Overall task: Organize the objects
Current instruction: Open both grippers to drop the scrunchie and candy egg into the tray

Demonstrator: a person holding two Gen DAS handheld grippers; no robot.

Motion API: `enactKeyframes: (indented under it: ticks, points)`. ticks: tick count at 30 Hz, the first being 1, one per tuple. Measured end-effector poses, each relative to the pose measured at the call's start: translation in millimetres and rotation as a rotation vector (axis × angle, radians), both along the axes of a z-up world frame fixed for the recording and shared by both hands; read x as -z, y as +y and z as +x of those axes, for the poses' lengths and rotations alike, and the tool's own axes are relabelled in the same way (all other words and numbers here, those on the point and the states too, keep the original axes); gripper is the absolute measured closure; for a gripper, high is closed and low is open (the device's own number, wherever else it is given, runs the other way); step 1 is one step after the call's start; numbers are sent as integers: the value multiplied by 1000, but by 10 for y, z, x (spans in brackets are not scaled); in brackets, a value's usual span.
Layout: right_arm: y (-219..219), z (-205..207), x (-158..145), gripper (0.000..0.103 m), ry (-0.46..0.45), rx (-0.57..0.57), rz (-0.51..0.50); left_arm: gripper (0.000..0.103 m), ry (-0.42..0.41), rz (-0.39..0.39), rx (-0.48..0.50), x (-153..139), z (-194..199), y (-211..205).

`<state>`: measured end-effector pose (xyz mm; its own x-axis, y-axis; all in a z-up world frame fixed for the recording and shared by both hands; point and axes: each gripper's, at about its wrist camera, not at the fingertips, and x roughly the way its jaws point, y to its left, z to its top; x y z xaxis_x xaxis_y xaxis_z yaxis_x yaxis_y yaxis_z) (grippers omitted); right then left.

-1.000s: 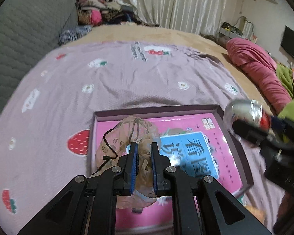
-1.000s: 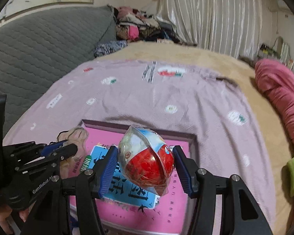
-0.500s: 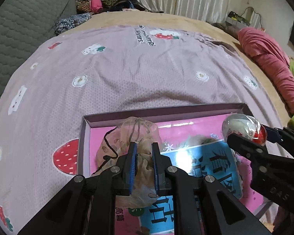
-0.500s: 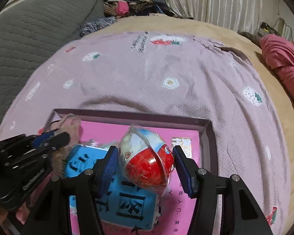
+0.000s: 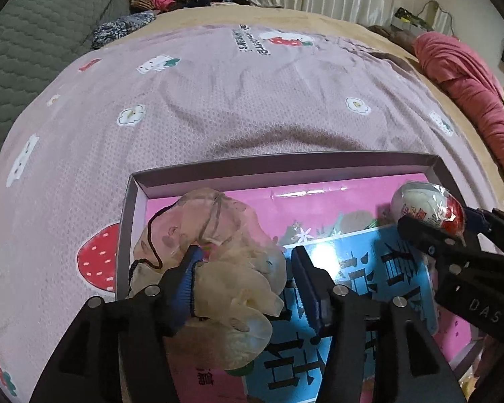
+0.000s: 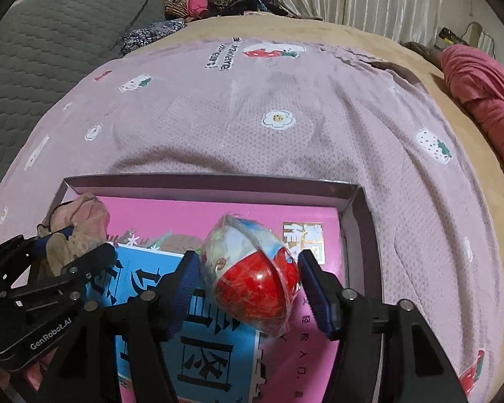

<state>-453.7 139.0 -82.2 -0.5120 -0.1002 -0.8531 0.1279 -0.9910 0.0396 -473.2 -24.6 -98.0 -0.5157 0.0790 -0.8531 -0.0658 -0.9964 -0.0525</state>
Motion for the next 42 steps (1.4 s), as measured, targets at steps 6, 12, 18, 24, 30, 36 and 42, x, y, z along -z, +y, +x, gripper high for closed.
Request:
enactKeyframes:
  ticks: [6,12,18,24,30,36,42]
  points:
    - [38,68,-148,17,42,7,12,25,20,-27,-1,-90,78,-7]
    - [76,222,-347,13,66,-2,7,18,30,-7,-18,-259,218,-105]
    - [133,557,-610,7,89,-10,-15,6,64,5,-87,-525,559,-268]
    - [115,983,-959,3,139,-45,0,0,102,37,-103,-835,903,-374]
    - [68,1393,-1412,2,214,-67,-3,0,140,19,-75,-1176,1313,-330]
    - [-38,1877,-1895,1,340,-89,86,0,194,-5,-60,-1546,1805,-303]
    - [-110,2333,-2185,1,405,-109,96,0,224,-16,-54,-1849,2296,-307]
